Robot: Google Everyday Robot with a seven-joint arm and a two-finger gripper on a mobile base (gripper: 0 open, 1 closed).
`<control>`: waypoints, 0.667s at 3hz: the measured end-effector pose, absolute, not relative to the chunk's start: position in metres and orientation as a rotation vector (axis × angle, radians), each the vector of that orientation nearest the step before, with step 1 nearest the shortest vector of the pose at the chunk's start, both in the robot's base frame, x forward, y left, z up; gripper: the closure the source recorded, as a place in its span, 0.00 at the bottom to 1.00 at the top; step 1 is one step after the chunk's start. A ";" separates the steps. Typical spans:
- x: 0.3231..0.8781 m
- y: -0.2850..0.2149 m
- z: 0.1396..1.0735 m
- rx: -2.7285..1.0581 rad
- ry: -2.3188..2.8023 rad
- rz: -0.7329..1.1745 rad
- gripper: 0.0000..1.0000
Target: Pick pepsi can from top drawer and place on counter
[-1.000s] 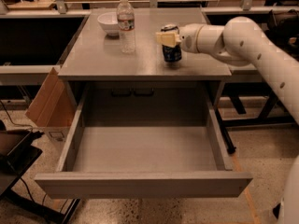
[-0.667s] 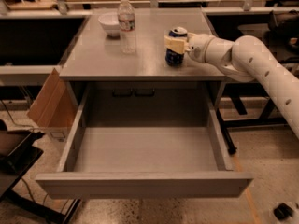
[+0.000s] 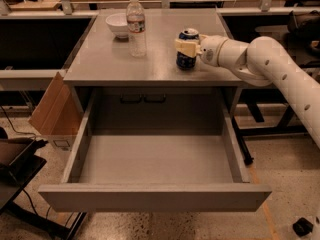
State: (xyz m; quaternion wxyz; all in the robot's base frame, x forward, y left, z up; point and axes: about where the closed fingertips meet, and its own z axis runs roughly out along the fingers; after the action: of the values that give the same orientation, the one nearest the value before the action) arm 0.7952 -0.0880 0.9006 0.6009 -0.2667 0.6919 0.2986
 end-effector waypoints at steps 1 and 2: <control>0.795 -0.087 0.901 -0.619 1.603 0.693 0.39; 0.795 -0.087 0.901 -0.619 1.603 0.693 0.16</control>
Offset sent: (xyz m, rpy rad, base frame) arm 0.0000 0.0010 0.0001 0.0002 0.0002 0.0013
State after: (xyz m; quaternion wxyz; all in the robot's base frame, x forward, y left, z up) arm 0.7952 -0.0870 0.9008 0.6006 -0.2671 0.6917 0.2991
